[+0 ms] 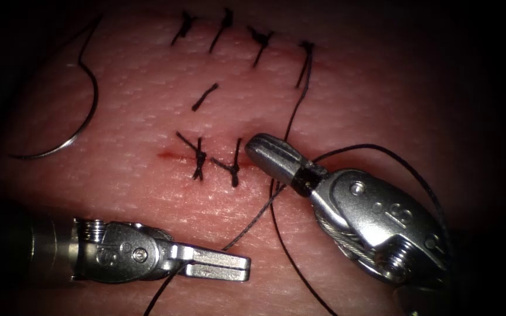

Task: Wound Closure
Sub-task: Wrap the suture counter clockwise around the right tool, then grasp the tail end of the suture with the right tool.

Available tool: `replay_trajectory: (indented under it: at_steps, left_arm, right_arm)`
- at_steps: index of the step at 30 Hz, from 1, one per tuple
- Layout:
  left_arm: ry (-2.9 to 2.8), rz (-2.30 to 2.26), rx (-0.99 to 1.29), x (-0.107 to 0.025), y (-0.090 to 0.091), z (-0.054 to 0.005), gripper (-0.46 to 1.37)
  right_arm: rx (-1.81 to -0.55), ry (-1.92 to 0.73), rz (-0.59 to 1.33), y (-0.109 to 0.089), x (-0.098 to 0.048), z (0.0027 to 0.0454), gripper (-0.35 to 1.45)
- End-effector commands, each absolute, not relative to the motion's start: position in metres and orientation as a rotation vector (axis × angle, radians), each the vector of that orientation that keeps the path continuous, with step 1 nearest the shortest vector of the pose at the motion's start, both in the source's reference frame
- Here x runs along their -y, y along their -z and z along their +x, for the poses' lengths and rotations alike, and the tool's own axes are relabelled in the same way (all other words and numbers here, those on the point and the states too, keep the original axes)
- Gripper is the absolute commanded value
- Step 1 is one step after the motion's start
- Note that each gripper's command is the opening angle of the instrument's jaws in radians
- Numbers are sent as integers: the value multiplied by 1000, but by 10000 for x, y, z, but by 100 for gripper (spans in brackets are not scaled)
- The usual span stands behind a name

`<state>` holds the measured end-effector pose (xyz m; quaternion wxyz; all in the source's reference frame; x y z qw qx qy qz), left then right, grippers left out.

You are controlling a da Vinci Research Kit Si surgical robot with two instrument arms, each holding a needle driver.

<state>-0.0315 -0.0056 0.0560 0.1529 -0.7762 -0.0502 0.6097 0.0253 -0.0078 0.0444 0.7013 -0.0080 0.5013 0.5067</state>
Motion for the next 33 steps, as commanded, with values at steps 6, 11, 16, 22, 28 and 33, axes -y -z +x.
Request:
replay_trajectory:
  at_steps: [6, 11, 16, 22, 28, 33]
  left_arm:
    - [-1738, -2240, 175, 76, -538, -318, -35]
    - [-1729, -2250, 186, 82, -526, -324, -35]
    - [-1724, -2246, 192, 80, -525, -327, -35]
    - [-1723, -2248, 195, 76, -527, -326, -35]
    - [-1719, -2253, 189, 65, -522, -326, -35]
    - [-1718, -2255, 170, 49, -519, -333, -35]
  right_arm:
    - [-1052, -1247, -23, -462, 73, 246, -35]
    - [-994, -1328, -14, -483, 72, 241, -11]
    - [-948, -1381, -38, -501, 69, 233, 54]
    - [-930, -1421, -63, -506, 67, 222, 80]
    - [-907, -1446, -95, -508, 66, 213, 83]
    - [-900, -1471, -113, -519, 56, 208, 87]
